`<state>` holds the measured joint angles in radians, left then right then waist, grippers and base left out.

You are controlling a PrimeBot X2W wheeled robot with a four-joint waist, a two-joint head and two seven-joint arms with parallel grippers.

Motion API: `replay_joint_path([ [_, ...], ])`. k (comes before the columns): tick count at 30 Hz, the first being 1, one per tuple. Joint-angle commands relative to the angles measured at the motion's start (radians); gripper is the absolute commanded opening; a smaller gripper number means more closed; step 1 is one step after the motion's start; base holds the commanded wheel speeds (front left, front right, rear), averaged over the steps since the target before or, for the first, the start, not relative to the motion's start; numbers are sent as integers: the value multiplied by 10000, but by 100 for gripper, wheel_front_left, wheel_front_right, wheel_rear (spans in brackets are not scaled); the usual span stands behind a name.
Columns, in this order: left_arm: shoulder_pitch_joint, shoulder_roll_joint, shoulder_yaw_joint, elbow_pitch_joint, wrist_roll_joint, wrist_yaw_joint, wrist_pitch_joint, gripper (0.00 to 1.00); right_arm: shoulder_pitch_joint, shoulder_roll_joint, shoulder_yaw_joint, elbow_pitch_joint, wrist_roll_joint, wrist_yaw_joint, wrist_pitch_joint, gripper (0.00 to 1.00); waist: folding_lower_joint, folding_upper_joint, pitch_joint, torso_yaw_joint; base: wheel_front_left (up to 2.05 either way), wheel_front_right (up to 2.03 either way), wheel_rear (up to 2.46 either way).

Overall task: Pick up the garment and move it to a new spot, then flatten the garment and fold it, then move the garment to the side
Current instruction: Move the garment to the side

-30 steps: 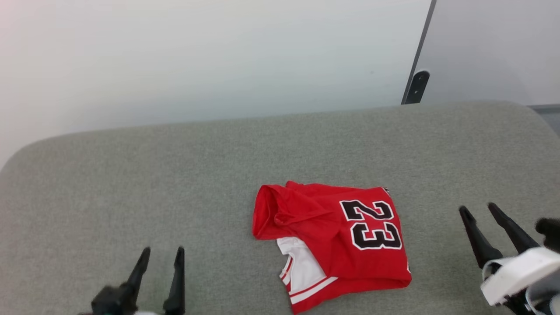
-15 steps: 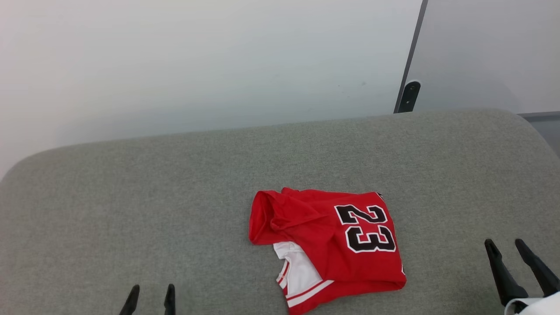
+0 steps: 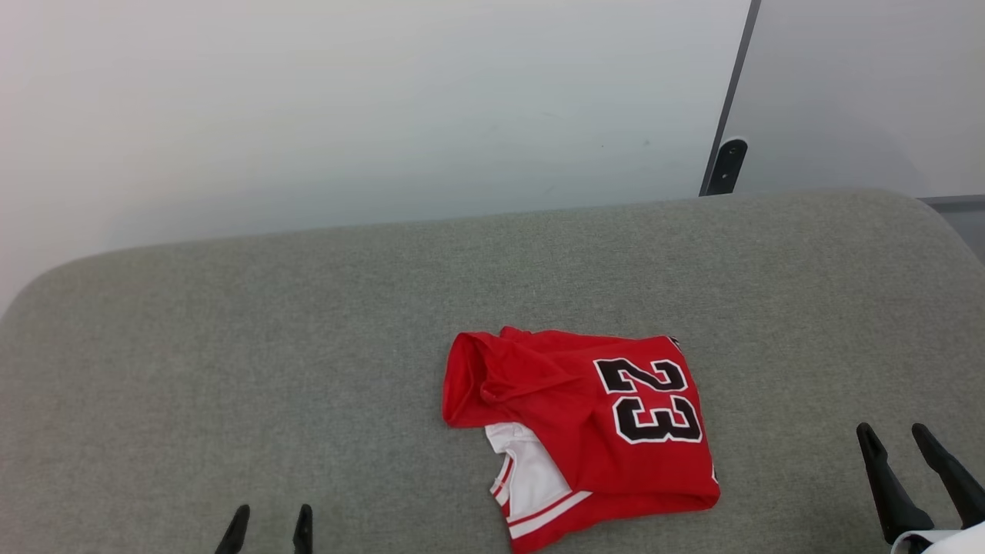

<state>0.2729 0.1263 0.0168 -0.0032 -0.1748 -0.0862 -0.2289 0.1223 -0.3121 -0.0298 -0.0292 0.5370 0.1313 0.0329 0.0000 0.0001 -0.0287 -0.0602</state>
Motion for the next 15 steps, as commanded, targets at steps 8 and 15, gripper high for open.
replay_joint_path([
  [8,139,32,-62,-114,-10,163,6,100,134,149,-104,-205,-183,-13,156,100,0,-1,0,46,0,0,0],
  [15,181,-19,-147,-207,-110,178,-13,100,160,207,-113,-287,-238,-13,252,100,0,-1,0,65,0,0,0],
])
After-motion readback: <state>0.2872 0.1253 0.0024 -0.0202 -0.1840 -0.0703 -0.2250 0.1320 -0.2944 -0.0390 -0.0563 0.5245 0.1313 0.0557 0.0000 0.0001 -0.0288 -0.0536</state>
